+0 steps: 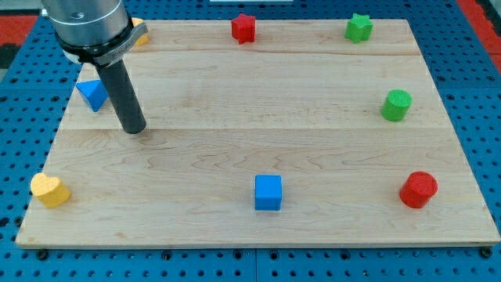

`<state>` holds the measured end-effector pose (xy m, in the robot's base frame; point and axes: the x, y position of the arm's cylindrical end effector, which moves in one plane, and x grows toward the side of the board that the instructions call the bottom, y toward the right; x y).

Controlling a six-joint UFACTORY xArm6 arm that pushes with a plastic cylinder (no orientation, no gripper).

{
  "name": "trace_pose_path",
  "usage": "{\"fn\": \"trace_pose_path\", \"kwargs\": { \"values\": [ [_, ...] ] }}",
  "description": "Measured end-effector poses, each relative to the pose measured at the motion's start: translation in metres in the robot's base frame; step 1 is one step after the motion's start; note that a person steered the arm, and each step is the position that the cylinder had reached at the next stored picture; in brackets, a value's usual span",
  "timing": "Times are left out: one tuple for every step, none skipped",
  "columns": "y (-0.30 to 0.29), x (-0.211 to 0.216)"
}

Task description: Move blue cube to the center left

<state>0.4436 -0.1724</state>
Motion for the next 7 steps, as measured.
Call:
{"fn": "trace_pose_path", "kwargs": {
  "values": [
    [0.000, 0.000],
    [0.000, 0.000],
    [0.000, 0.002],
    [0.064, -0.029],
    [0.163, -0.040],
    [0.232, -0.017],
    [0.249, 0.058]
  ]
}}
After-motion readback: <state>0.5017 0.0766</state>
